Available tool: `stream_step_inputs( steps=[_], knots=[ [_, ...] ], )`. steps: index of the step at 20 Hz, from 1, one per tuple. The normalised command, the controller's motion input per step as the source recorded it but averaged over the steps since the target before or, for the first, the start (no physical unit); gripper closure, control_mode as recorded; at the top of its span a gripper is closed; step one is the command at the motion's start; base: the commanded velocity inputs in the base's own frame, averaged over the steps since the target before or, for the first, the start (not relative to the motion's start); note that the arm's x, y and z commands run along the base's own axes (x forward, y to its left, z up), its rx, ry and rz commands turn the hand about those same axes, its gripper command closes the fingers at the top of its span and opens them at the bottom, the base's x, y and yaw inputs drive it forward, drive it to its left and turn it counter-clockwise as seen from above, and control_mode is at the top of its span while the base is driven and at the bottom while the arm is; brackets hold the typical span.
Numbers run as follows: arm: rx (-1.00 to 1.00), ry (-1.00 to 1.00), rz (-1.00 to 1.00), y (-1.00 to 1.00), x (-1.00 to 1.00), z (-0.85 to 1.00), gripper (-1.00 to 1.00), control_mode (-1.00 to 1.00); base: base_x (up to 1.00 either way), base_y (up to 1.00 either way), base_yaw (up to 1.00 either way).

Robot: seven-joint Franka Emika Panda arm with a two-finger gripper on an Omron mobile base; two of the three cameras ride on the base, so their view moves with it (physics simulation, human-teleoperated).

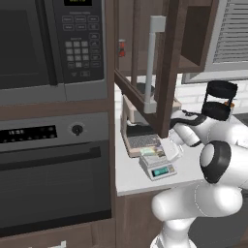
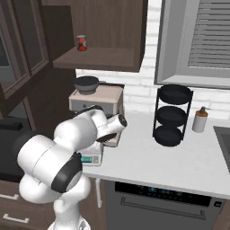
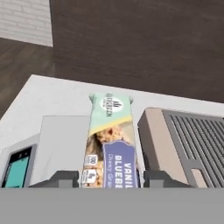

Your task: Pick the bar and place it on the digital scale for weighing, and close the cabinet.

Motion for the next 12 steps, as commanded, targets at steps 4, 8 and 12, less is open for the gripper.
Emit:
stream_step_inputs(
  steps=[4,8,12],
  knots=[
    [0.0,-0.06,0.0,0.0,-0.33,0.0,-1.0,-1.0,0.0,0.0,0.0],
    [0.0,-0.21,0.0,0.0,-0.28,0.11,-1.0,-1.0,0.0,0.0,0.0],
    [0.0,-0.17,0.0,-0.03,-0.07,0.29,-1.0,-1.0,0.0,0.0,0.0]
  ],
)
